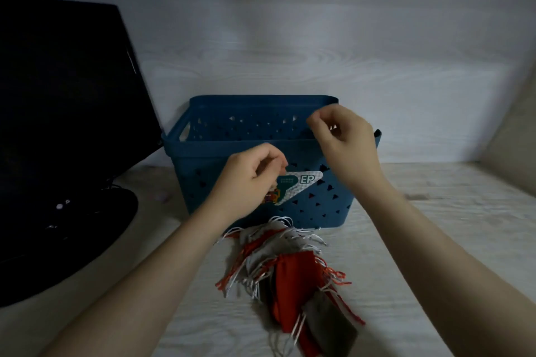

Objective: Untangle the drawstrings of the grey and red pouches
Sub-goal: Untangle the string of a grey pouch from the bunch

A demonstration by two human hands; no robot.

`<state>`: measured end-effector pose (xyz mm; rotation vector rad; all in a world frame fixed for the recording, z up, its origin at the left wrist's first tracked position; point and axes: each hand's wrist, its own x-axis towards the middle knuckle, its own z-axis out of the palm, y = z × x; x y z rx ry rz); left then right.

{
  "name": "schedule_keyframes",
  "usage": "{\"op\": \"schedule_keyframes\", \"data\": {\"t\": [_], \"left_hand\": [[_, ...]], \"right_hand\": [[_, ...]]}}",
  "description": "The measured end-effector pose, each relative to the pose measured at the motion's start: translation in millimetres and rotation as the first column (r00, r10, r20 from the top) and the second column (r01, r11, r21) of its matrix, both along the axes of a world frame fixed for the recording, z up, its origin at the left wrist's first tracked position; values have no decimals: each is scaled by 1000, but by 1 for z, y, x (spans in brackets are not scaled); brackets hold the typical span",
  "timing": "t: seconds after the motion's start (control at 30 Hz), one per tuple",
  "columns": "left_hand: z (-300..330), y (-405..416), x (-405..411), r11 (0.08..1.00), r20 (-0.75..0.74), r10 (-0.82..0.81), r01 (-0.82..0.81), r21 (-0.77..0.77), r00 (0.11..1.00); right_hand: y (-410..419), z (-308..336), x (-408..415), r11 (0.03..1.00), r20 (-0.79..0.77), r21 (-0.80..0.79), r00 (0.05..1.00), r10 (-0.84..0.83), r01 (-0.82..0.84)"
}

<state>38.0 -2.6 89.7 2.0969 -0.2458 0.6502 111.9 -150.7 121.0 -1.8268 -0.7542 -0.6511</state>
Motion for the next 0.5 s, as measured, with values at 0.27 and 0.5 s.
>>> {"op": "schedule_keyframes", "data": {"t": [0.27,0.5], "left_hand": [[-44,-9,-11,958,-343,-65,154,240,937],[-75,-17,-25,867,-368,-139,292,403,920]], "right_hand": [[-32,-65,-26,803,-222,-498,943,249,-329],[-60,-101,-45,525,-366,-664,843,394,-533]]}}
